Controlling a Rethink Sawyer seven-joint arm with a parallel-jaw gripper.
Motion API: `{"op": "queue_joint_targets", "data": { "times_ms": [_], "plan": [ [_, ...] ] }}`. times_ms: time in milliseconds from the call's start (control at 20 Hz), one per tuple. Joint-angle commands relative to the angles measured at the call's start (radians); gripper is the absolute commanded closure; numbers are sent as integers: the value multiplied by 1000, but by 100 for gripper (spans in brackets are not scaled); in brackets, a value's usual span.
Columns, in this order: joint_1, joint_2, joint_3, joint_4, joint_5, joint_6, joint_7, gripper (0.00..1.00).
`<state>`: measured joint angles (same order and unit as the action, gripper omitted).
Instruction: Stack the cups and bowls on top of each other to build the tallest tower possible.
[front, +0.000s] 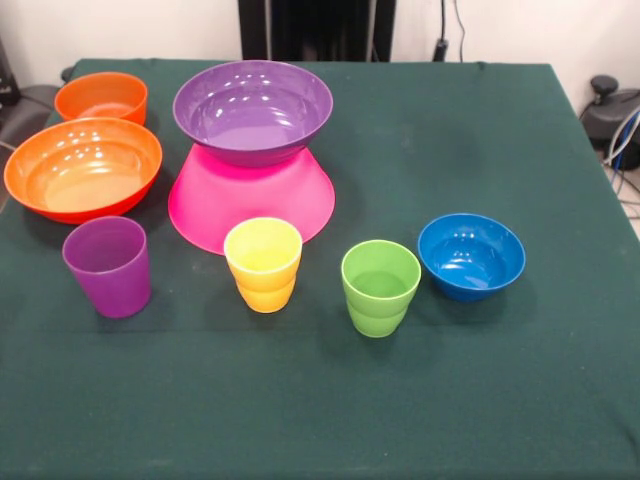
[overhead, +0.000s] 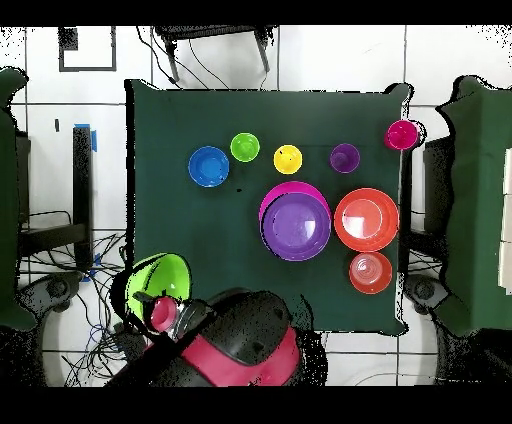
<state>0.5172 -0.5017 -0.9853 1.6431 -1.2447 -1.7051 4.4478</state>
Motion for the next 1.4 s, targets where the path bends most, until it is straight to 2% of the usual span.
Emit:
{"op": "queue_joint_targets", "data": {
  "times_ms": [50,500,850,1400],
  "plan": [
    [-45,64,180,-46,-49,175,271,100],
    [-116,128,219,-75,-43,169,156,100],
    [-119,136,211,-65,-34,188,95,100],
    [-186,188,256,-88,-16,177,18,100]
  ]
}}
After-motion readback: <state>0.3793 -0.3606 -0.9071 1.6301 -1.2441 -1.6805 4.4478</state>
